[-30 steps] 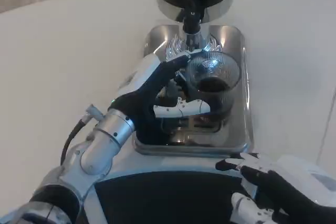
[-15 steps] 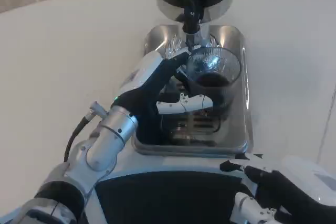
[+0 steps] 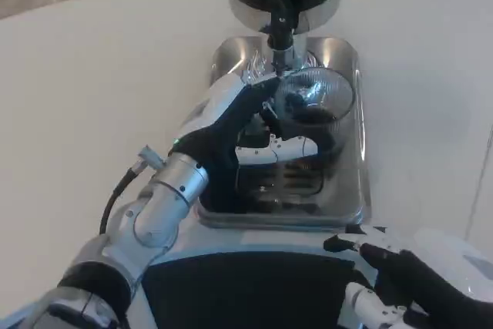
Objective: Grasp the cup under the faucet to collect the drink, then remove the cup.
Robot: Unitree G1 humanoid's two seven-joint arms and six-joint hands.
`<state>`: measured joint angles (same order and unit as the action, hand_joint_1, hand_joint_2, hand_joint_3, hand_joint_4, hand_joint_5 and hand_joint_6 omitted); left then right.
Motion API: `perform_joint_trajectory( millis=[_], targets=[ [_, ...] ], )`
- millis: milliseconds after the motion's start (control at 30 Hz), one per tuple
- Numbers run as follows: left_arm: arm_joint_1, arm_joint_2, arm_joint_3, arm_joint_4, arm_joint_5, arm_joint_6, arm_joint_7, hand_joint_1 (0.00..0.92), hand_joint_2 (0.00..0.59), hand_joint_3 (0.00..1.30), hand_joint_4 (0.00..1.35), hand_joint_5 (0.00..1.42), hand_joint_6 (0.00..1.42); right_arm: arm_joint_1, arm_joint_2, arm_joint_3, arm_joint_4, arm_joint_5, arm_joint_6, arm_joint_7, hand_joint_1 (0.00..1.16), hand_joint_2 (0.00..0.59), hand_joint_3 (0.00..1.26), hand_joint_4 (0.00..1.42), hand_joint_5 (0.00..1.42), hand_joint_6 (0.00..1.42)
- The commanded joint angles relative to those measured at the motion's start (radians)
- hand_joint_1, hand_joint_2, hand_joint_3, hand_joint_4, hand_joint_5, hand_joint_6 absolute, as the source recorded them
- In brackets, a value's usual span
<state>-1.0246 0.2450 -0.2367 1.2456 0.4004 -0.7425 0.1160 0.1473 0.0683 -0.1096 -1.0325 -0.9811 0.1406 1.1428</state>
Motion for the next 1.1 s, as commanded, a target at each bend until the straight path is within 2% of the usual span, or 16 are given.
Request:
perform_joint_trajectory(
  millis=[33, 167, 400, 533, 633, 733, 833, 1100],
  targets=[
    [0.015, -0.014, 0.008, -0.007, -0.002, 0.017, 0.036, 0.428, 0.084, 0.49, 0.56, 0.87, 1.19, 0.007, 0.057, -0.002, -0.015, 0.005, 0.013, -0.003, 0.08, 0.586, 0.18, 0.04, 0.0, 0.06],
    [0.027, -0.022, 0.016, -0.015, -0.005, 0.017, 0.068, 0.44, 0.082, 0.62, 0.67, 0.96, 1.24, 0.011, 0.057, -0.002, -0.015, 0.007, 0.01, -0.004, 0.09, 0.586, 0.19, 0.04, 0.0, 0.08],
    [0.047, -0.023, 0.031, -0.027, -0.008, -0.001, 0.091, 0.44, 0.082, 0.69, 0.74, 1.02, 1.28, -0.011, 0.086, -0.035, -0.015, 0.021, -0.027, 0.02, 0.11, 0.586, 0.19, 0.04, 0.0, 0.08],
    [0.055, -0.015, 0.034, -0.034, -0.005, -0.011, 0.1, 0.446, 0.085, 0.73, 0.78, 1.05, 1.3, -0.013, 0.1, -0.038, -0.015, 0.02, -0.04, 0.027, 0.11, 0.586, 0.19, 0.04, 0.0, 0.08],
    [0.063, -0.011, 0.034, -0.04, -0.001, -0.017, 0.119, 0.455, 0.09, 0.77, 0.84, 1.12, 1.33, 0.0, 0.099, -0.032, -0.015, 0.019, -0.037, 0.021, 0.12, 0.586, 0.19, 0.04, 0.0, 0.08],
    [0.078, -0.003, 0.033, -0.053, 0.012, -0.04, 0.169, 0.503, 0.114, 0.91, 0.98, 1.25, 1.41, 0.022, 0.09, -0.019, -0.015, 0.02, -0.035, 0.006, 0.13, 0.576, 0.19, 0.04, 0.0, 0.08],
    [0.089, 0.008, 0.033, -0.062, 0.016, -0.068, 0.201, 0.524, 0.125, 0.97, 1.06, 1.33, 1.42, 0.031, 0.085, -0.012, -0.015, 0.019, -0.031, -0.006, 0.13, 0.571, 0.19, 0.04, 0.0, 0.08],
    [0.099, 0.055, 0.038, -0.071, 0.021, -0.138, 0.206, 0.548, 0.106, 1.0, 1.14, 1.39, 1.42, 0.054, 0.07, 0.016, -0.015, 0.022, -0.014, -0.033, 0.15, 0.566, 0.19, 0.04, 0.0, 0.08]
  ],
)
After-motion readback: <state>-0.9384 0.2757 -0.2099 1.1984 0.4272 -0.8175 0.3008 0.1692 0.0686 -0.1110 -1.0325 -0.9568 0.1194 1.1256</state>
